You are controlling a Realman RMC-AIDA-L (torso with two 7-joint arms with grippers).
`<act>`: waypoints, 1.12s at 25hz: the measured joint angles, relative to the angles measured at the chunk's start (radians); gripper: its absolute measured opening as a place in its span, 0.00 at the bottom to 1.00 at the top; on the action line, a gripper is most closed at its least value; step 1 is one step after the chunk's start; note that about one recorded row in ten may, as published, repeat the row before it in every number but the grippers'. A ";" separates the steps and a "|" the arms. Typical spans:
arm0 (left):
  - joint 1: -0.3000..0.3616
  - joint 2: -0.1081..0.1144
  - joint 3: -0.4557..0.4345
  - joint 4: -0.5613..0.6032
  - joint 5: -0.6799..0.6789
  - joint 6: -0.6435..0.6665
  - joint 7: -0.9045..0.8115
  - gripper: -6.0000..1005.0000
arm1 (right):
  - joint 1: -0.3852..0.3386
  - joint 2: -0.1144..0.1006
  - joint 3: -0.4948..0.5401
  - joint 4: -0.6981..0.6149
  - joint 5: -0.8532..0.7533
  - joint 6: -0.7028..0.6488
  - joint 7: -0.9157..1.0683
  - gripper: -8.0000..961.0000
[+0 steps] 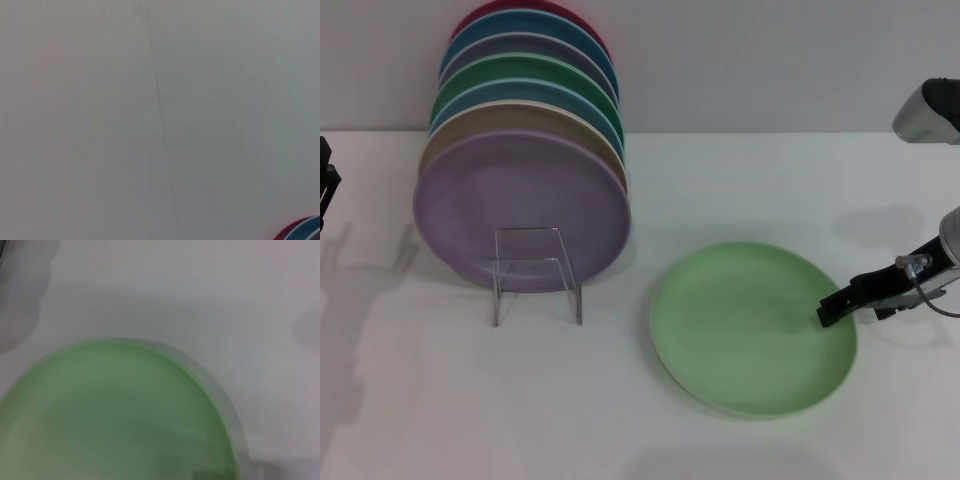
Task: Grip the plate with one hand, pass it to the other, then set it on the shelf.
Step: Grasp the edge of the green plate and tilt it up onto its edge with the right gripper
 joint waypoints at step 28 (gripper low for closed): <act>-0.006 -0.001 0.000 0.003 0.000 -0.005 0.001 0.79 | 0.044 -0.001 -0.014 -0.053 -0.005 -0.027 -0.002 0.61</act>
